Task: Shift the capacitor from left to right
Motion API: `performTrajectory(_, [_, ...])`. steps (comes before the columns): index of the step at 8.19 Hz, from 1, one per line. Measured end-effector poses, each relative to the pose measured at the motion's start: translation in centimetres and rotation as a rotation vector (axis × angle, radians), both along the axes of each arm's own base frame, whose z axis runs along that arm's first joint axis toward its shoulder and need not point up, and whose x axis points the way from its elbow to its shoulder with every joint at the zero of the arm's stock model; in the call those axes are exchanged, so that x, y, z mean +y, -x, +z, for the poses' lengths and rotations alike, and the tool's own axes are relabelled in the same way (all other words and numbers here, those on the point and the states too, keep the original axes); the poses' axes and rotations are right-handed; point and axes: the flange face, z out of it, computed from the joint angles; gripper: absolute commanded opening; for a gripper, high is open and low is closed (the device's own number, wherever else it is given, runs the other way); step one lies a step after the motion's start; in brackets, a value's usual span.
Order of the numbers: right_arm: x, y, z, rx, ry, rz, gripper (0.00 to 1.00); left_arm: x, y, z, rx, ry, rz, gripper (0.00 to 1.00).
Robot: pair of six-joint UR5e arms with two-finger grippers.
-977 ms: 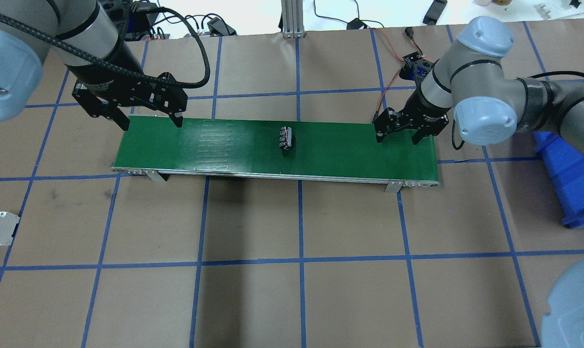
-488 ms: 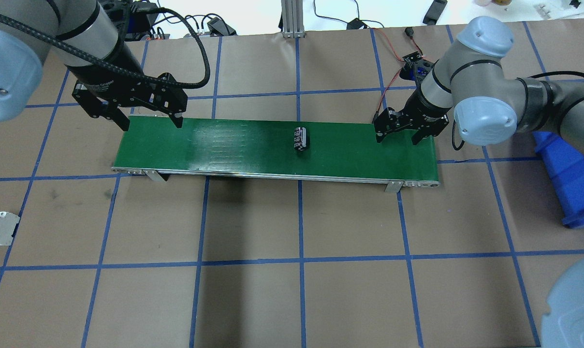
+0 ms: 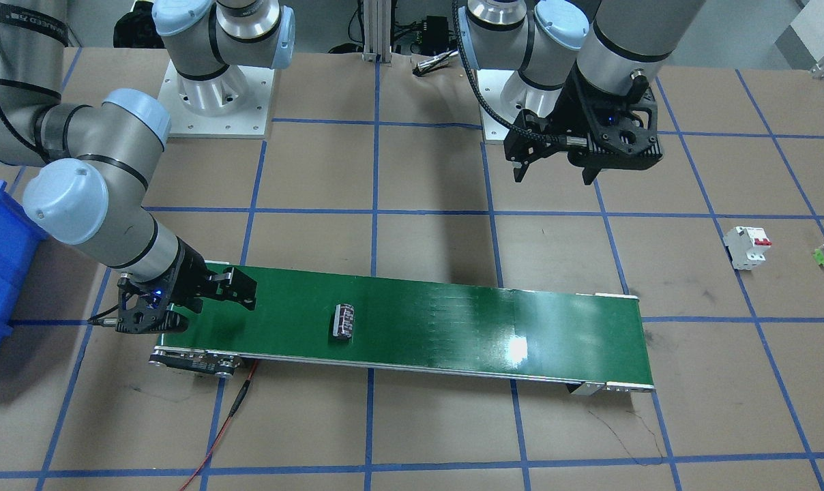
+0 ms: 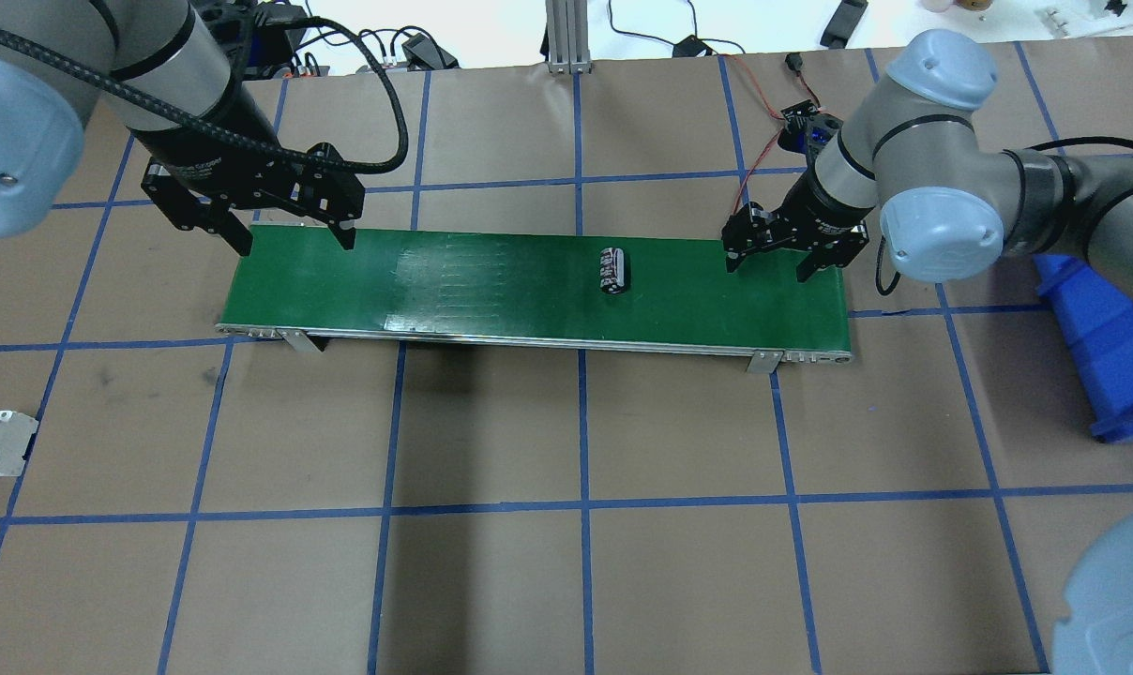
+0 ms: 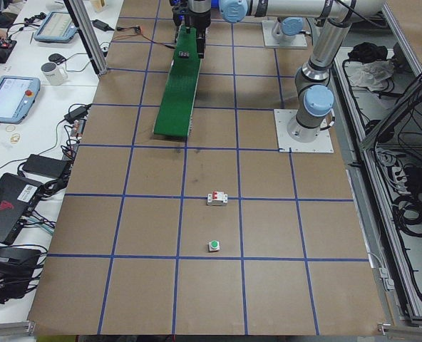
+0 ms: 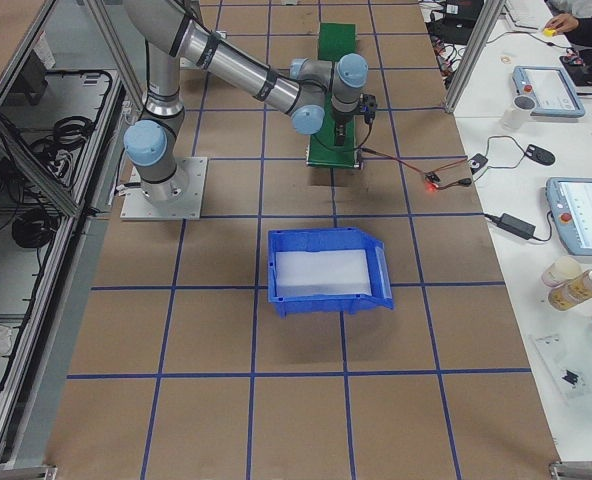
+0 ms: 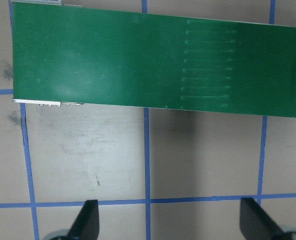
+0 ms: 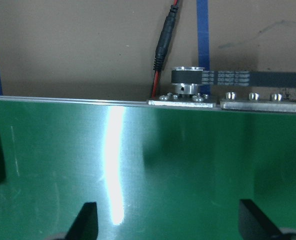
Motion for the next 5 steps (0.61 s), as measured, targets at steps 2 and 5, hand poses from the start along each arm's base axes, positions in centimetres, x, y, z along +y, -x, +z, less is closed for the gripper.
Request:
performTrajectory(2, [0.08, -0.40, 0.26, -0.005, -0.002, -0.021, 1.00, 0.00, 0.00, -0.02, 0.000, 0.000, 0.000, 1.00])
performTrajectory(5, [0.15, -0.84, 0.37, -0.009, -0.009, -0.049, 1.00, 0.00, 0.01, -0.10, 0.001, -0.002, 0.000, 1.00])
